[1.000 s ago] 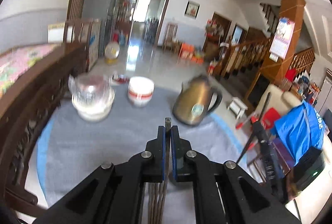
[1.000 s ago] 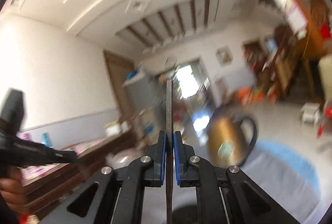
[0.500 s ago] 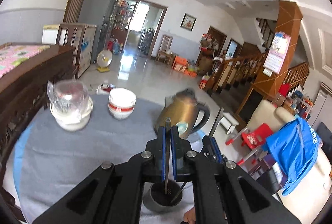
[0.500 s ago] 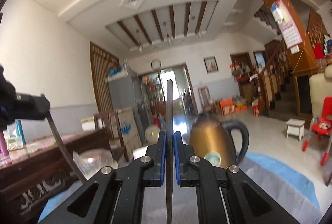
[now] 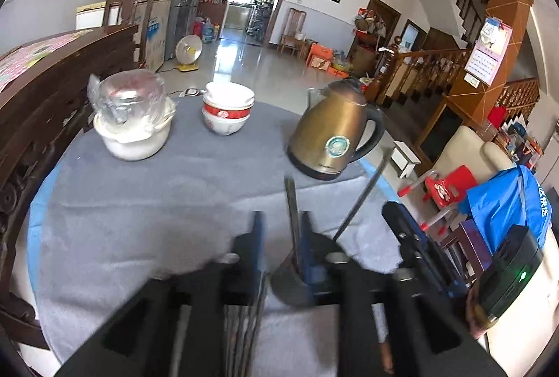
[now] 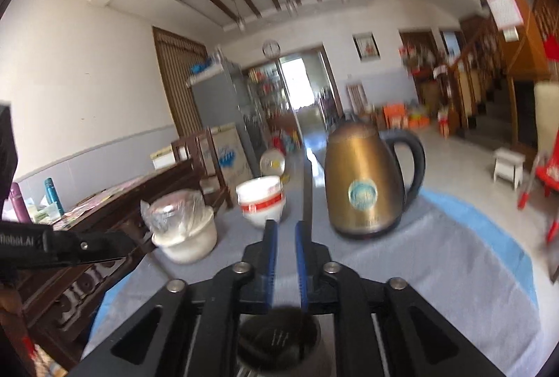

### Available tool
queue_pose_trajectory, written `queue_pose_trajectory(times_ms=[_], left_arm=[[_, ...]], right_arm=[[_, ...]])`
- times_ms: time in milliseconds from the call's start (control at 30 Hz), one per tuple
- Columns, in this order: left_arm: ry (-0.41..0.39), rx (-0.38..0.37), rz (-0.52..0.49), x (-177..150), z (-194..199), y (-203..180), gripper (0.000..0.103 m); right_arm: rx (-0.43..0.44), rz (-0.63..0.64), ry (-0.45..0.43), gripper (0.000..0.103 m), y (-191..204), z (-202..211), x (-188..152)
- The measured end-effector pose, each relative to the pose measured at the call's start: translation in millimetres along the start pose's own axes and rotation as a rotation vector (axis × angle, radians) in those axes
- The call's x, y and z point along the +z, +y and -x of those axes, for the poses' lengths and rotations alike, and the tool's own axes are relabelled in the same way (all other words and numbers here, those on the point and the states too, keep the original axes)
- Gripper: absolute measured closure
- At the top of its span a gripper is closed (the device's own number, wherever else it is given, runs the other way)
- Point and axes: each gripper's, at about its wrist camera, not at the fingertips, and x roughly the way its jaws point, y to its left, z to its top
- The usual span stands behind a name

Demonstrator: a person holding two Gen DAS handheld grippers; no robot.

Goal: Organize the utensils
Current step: 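Lower the chopstick into the gray holder and open the right gripper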

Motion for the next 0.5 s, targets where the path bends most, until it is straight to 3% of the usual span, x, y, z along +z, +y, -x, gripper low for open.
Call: queue_pose_trajectory(times_ms=[33,67,100,267,400,500], left_arm=[[-0.019,0.005,0.004,-3,6,6,0.056],[-0.043,0.02,0.003,-6,13,13,0.052],[-0.055,0.037,0.0,-9,18,17,0.051],[-0.026,0.137,0.006,-36,23,53,0.05],[0.053,0.195,0.049,-70,11,77,0.05],[0.095,0.256,0.03,-102,-1,83,0.05]], right_arm=[[0.025,-0.029,0.006,0.057,-5,7,-1],[0.036,-0.046,-0.005,0.033,-8,14,-3],[0.054,-0.071,-0.044,0.028,-13,27,-5],[0.06,-0.106,-0.103,0.028,-22,70,-10],[0.117,-0.162,-0.044,0.03,-31,83,-33],[0.127,-0.111,0.024,0.035,-25,77,-55]])
